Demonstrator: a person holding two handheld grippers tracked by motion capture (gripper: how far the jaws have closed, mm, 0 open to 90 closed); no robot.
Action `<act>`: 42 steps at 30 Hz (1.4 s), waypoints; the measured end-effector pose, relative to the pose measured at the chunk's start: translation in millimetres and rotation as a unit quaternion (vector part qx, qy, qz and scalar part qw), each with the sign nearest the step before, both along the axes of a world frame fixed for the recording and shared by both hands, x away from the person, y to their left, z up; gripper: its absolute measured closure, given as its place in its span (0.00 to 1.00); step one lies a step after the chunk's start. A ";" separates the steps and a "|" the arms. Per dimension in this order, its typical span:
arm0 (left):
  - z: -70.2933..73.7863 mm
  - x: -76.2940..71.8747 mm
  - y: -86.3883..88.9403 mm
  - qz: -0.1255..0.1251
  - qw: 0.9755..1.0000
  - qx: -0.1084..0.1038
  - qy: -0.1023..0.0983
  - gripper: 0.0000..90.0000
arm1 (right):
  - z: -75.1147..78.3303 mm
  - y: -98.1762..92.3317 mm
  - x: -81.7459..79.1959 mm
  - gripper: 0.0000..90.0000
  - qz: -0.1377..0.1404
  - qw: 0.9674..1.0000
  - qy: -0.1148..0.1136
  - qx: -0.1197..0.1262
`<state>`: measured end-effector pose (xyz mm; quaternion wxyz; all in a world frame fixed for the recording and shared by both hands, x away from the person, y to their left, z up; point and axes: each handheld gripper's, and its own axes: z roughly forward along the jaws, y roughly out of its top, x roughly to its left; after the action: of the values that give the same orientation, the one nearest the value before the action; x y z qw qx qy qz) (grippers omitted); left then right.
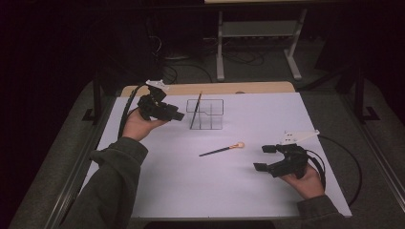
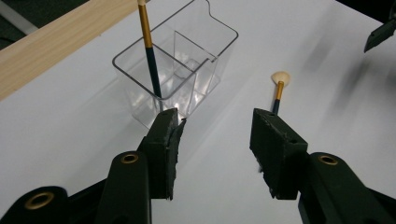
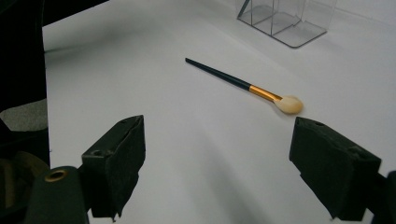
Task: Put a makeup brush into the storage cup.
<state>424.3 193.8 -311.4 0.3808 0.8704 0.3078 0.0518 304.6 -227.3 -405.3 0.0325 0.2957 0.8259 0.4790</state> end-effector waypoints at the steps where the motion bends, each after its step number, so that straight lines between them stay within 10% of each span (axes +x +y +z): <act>1: -0.3 -1.6 0.3 -0.001 1.000 -0.001 -0.001 0.57 | 0.2 -0.2 0.0 0.19 0.000 1.000 0.001 0.002; 42: -5.0 -39.4 -18.7 -0.041 0.999 0.008 -0.022 0.47 | -2.0 1.4 2.6 0.19 0.005 1.000 0.003 -0.006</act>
<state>384.9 175.1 -316.4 0.3826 0.8837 0.2634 0.0576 307.2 -225.8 -407.3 0.0298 0.2928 0.8304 0.4730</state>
